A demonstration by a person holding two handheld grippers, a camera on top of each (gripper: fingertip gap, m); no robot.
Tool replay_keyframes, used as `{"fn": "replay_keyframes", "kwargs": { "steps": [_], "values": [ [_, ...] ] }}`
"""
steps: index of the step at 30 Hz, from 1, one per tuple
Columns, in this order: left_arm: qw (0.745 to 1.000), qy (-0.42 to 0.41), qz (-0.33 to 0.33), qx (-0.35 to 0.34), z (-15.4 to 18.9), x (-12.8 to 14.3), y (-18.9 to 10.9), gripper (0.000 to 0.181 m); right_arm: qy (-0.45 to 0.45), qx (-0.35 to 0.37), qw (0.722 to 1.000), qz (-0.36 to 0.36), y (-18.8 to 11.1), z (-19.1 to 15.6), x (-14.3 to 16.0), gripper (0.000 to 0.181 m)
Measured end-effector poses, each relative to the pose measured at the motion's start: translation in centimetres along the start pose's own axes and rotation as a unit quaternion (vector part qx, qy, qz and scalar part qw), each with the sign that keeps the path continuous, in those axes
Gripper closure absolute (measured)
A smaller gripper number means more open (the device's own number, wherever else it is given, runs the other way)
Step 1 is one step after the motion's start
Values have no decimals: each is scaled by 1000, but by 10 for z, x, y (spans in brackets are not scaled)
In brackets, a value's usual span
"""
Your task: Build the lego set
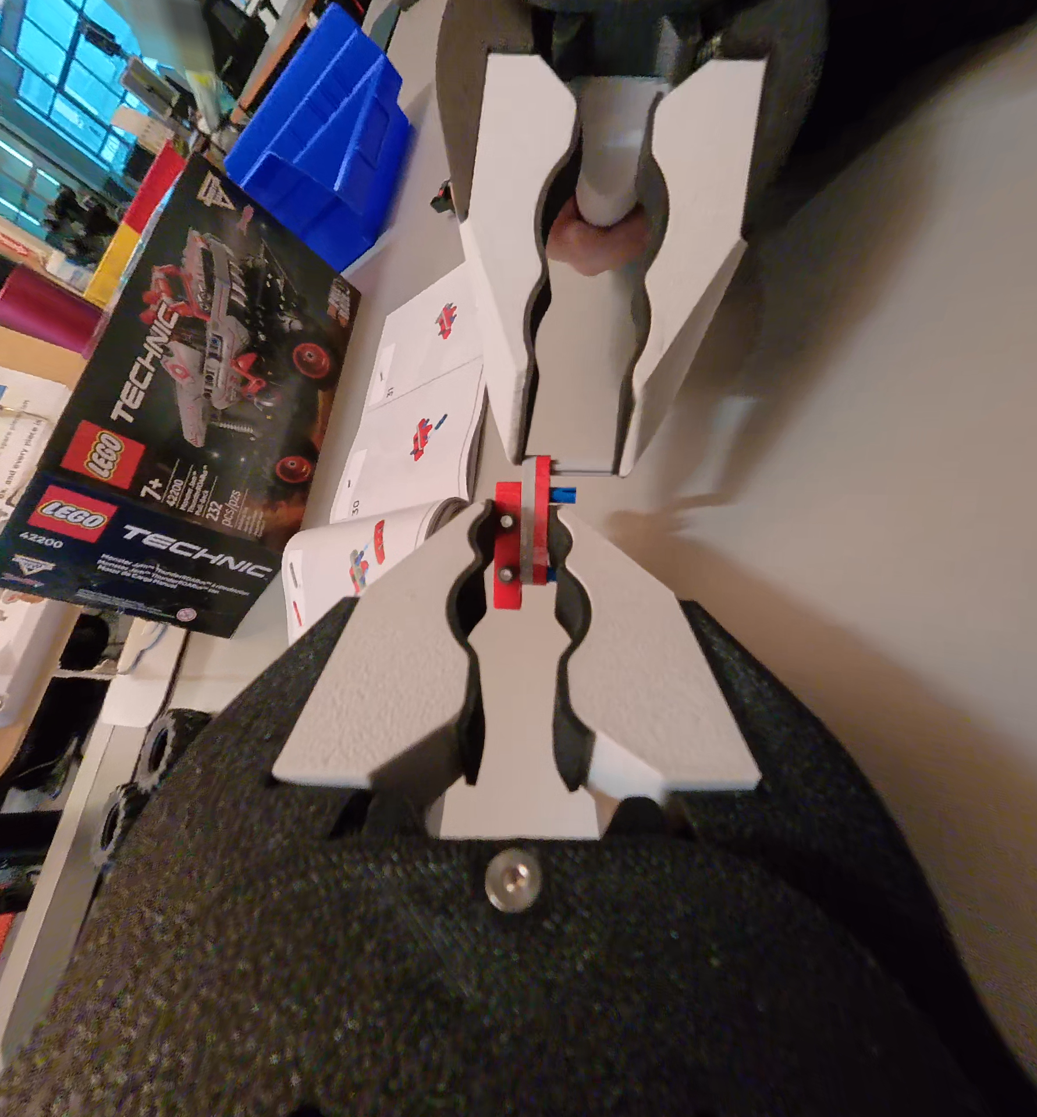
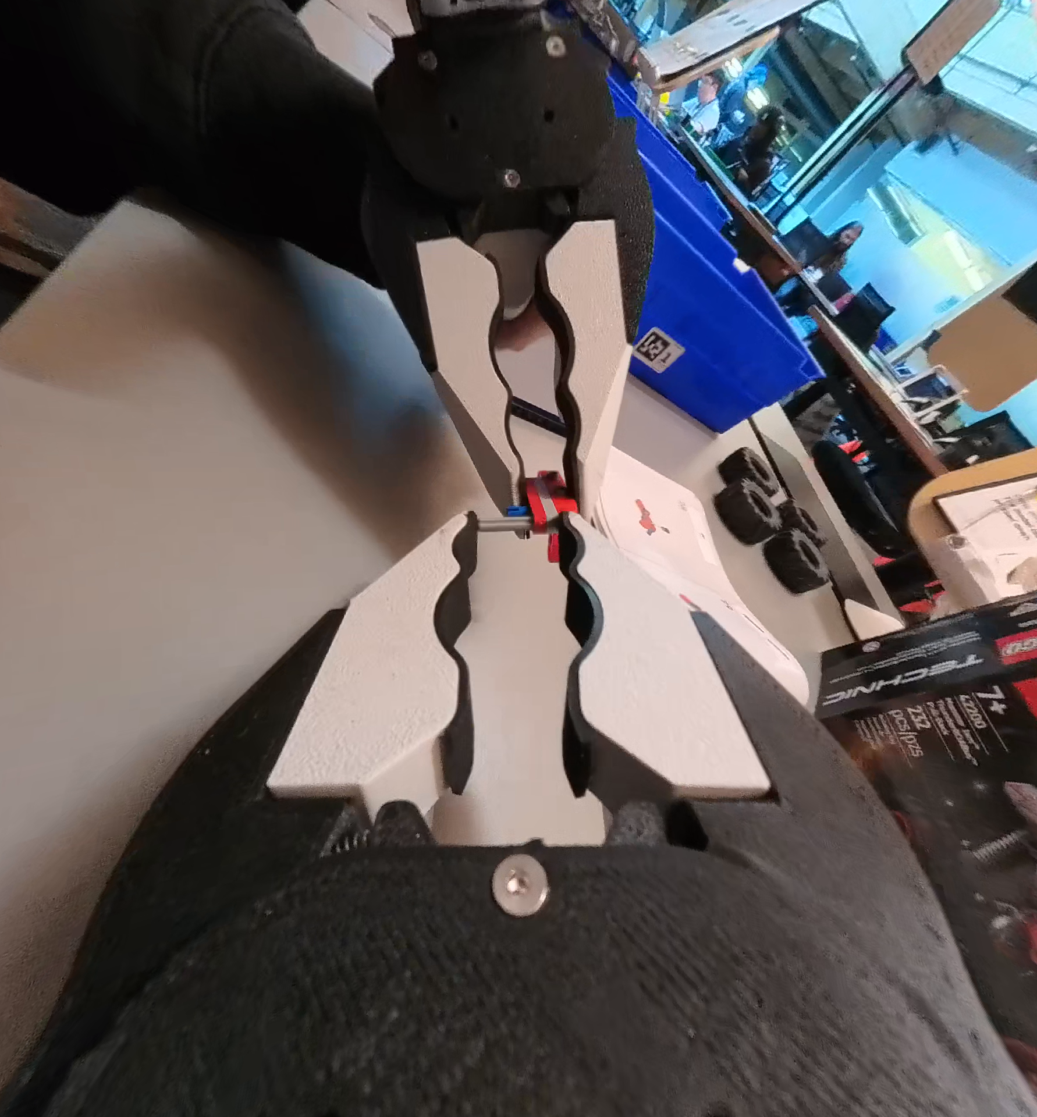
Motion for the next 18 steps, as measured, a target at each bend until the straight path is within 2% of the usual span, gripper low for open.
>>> {"fn": "replay_keyframes", "kwargs": {
  "steps": [1, 18],
  "values": [
    [1000, 0, -6, -4, -1, 0, 1, 167, 1, 2, 1000, -4, 0, 0, 1, 156],
    [999, -35, -7, 36, 4, -1, -2, 168, -9, -3, 1000, 8, 1, -3, -3, 156]
  ]
}}
Point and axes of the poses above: each gripper's, where its closed fingertips meet, y out along the fingers, x out of its underside, z = x × y across the jaws, the point moved 3 cm from there along -y, back along the fingers, and after that the axes turned 12 degrees about -y, right-handed, at the moved point
